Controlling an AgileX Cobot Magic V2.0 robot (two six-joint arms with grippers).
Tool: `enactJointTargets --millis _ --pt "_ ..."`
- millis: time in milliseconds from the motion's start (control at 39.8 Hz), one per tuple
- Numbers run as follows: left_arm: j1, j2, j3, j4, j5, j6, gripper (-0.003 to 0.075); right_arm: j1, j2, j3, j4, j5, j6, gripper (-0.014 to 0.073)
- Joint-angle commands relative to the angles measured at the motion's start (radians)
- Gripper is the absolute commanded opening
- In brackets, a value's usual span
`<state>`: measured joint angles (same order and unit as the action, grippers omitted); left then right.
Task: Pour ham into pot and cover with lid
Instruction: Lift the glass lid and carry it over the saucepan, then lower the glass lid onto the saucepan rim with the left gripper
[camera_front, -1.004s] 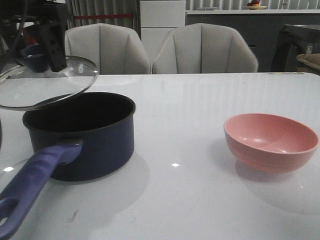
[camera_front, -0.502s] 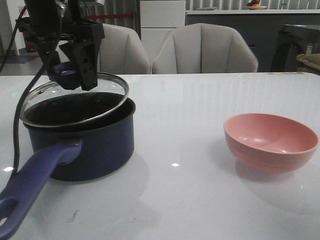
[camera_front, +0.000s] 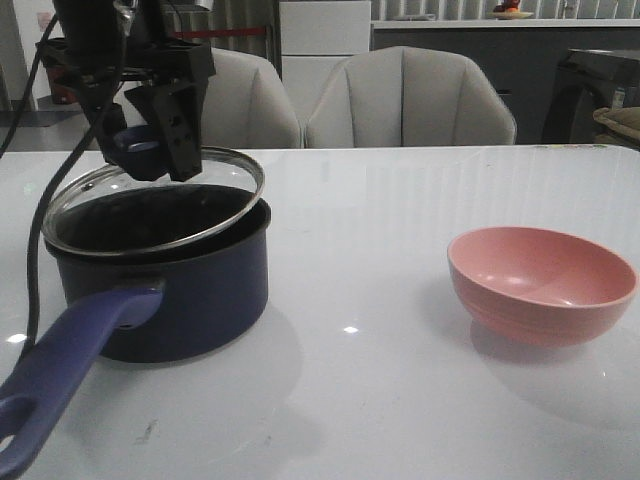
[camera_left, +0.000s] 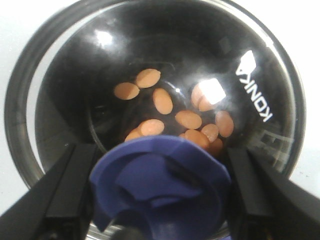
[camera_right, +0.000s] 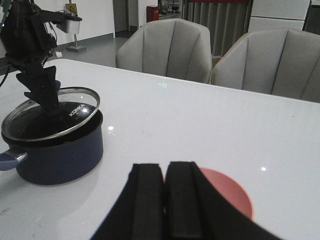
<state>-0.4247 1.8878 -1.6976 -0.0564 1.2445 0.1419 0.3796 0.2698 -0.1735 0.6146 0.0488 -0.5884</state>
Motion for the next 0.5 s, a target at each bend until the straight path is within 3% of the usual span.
enactJointTargets --millis 0,477 --pt "-0.016 -0.055 -0.036 -0.016 0.042 0.004 0.0123 0.001 0.005 -0.026 0.003 -0.058 -0.008 0.0132" --pt "-0.026 -0.055 -0.036 -0.006 0.043 0.004 0.0126 0.001 0.005 -0.026 0.003 -0.058 -0.008 0.0132"
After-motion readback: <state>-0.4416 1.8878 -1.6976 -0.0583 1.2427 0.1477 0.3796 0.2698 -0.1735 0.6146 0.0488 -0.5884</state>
